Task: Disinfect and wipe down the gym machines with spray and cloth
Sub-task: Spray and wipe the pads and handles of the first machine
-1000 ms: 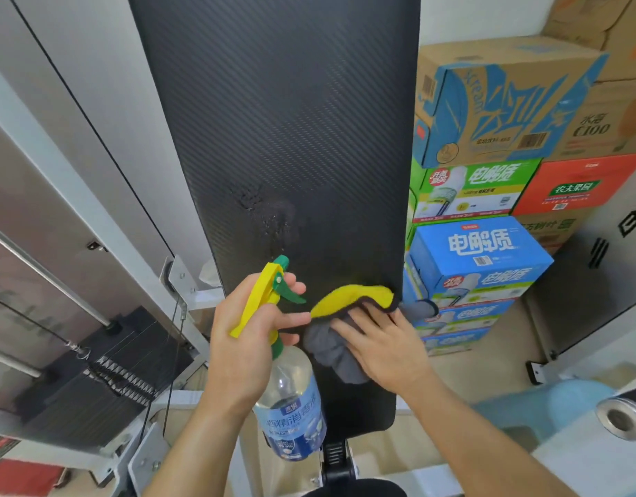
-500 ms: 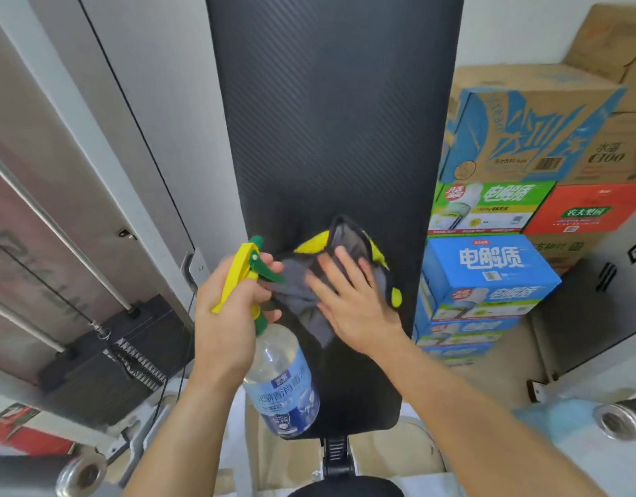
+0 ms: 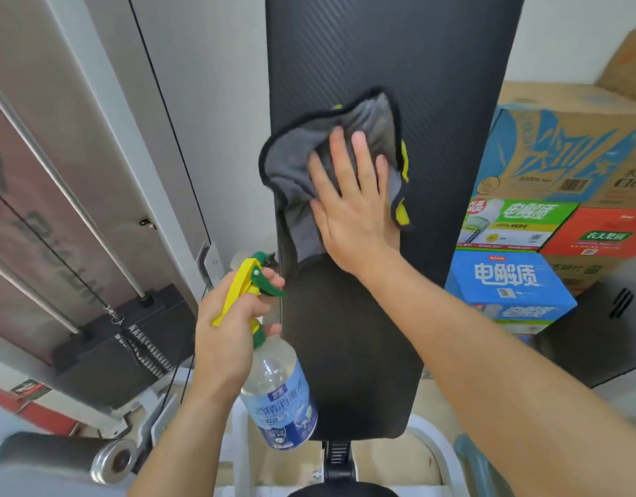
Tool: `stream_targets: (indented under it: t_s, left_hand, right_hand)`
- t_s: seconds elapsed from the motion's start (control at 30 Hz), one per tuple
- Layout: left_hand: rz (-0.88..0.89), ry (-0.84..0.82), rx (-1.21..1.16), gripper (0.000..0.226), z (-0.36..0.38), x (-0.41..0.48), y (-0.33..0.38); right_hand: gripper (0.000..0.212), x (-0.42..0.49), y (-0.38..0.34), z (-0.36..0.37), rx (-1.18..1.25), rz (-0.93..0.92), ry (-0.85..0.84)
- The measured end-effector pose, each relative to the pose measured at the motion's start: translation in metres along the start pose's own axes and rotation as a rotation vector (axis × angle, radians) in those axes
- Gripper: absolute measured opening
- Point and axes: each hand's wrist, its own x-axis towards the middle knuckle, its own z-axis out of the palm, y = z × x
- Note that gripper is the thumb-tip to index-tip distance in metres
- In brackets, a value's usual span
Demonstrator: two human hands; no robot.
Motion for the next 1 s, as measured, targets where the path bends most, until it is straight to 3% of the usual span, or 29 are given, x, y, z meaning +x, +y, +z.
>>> stream_targets:
  t_s: [0.1,0.2,0.27,0.37,0.47,0.53,0.7,0.87,1.0]
  left_hand:
    - [-0.013,0.005,-0.008,0.033,-0.003,0.002,-0.001]
    - [-0.024,-0.007,0.007,0.038,-0.006,0.001,-0.008]
    - [-0.027,-0.045,0.028,0.039,-0.008,-0.001,-0.011]
    - [-0.03,-0.061,0.047,0.035,-0.012,0.0,-0.011]
    - [-0.001,-0.097,0.012,0.035,-0.018,0.002,-0.008]
    - [0.011,-0.091,0.016,0.038,-0.023,0.005,-0.006]
    - [0.005,-0.114,0.097,0.037,-0.04,0.02,-0.01]
    - [-0.035,-0.252,0.199,0.034,-0.048,0.03,-0.028]
    - [-0.153,-0.252,0.06,0.033,-0.05,0.03,-0.041]
  right_hand:
    - [0.058,-0.061,-0.023,0.026,0.051,-0.252,-0.036]
    - [0.064,-0.154,-0.039,0.046,0.029,-0.518,-0.358]
    - [0.057,-0.199,-0.038,0.05,0.009,-0.559,-0.519]
    - [0.052,-0.186,-0.015,0.041,-0.087,-0.597,-0.486]
    - [0.056,-0.108,0.018,0.021,-0.111,-0.437,-0.228]
    - [0.052,-0.05,0.031,0.0,-0.113,-0.307,-0.148]
    - [0.053,0.019,0.016,-0.014,-0.172,-0.142,-0.117]
    - [0.055,0.055,-0.009,-0.013,-0.157,0.024,-0.09]
    - [0.055,0.051,-0.015,-0.015,-0.158,0.067,-0.117]
